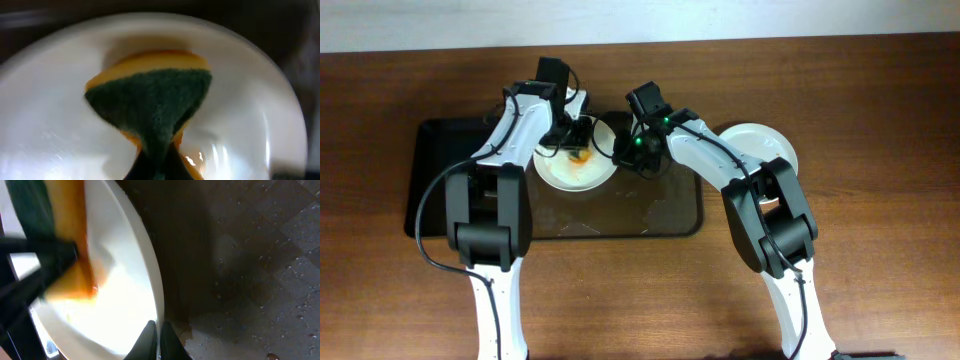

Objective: Clean dirty plates on tray and stack at the side
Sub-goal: 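Scrub the cream plate with the sponge while the right gripper holds rim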

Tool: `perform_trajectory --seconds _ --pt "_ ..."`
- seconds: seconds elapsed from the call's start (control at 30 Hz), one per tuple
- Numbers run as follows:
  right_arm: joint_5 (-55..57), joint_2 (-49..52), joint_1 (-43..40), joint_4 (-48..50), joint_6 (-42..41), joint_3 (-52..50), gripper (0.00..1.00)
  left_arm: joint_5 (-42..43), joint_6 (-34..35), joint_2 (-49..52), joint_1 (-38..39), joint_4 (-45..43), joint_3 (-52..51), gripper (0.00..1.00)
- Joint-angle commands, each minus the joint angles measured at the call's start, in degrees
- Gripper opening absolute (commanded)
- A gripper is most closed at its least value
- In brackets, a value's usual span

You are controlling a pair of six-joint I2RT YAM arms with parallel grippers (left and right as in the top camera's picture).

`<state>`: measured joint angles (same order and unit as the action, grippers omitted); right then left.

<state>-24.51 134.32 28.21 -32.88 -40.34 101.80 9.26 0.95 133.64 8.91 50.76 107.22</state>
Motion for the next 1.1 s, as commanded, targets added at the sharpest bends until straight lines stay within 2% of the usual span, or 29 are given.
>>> perform_trajectory --seconds 0.0,0.07,0.1,0.23,0.3,0.37,0.43,0.47,0.5,0.63,0.67,0.73,0.83,1.0,1.07 --pt "2.2 1.1 0.3 -0.8 0.9 -0.7 0.04 -15.7 12.9 2.5 0.2 -0.8 0.3 0.01" --pt "2.2 1.1 0.3 -0.8 0.9 -0.7 0.04 -23.3 20.8 2.8 0.1 2.8 0.3 0.0" --pt "2.2 1.1 0.3 -0.8 0.9 -0.7 0.04 -24.9 22.7 2.9 0.1 4.9 0.3 0.0" --pt "2.2 1.1 0.3 -0.8 0.9 -0.7 0.04 -24.6 22.1 3.1 0.2 11.9 0.3 0.01" --pt "2.2 1.1 0.3 -0.8 0.9 -0.7 0.04 -16.8 12.2 3.1 0.2 13.7 0.3 0.01" --pt "2.1 1.1 0.3 -0.8 0.9 -0.7 0.04 -3.8 0.5 3.1 0.2 15.8 0.3 0.0" --pt "2.0 1.1 0.3 -0.7 0.9 -0.7 0.04 13.5 -14.8 3.1 0.2 18.3 0.3 0.0" --pt "2.0 1.1 0.3 -0.7 0.9 -0.7 0.04 17.3 -18.8 3.1 0.2 18.8 0.3 0.0" --pt "2.0 1.1 0.3 -0.7 0.9 -0.7 0.04 18.7 -20.8 3.1 0.2 18.9 0.3 0.0" --pt "2.0 1.1 0.3 -0.7 0.9 -0.7 0.04 18.4 -20.7 4.0 0.2 19.3 0.3 0.0" --pt "2.0 1.1 0.3 -0.7 0.9 -0.7 0.04 18.1 -19.5 4.3 0.2 19.7 0.3 0.0" --pt "2.0 1.1 0.3 -0.7 0.9 -0.7 0.04 10.1 -8.1 5.3 -0.1 20.5 -0.8 0.0" --pt "2.0 1.1 0.3 -0.7 0.9 -0.7 0.04 -9.1 6.9 5.3 -0.2 21.3 -3.3 0.0" --pt "2.0 1.1 0.3 -0.7 0.9 -0.7 0.04 -32.0 21.9 5.3 -0.2 25.2 -3.5 0.01" --pt "2.0 1.1 0.3 -0.6 0.9 -0.7 0.04 -35.7 28.2 5.3 -0.2 22.5 -3.5 0.01"
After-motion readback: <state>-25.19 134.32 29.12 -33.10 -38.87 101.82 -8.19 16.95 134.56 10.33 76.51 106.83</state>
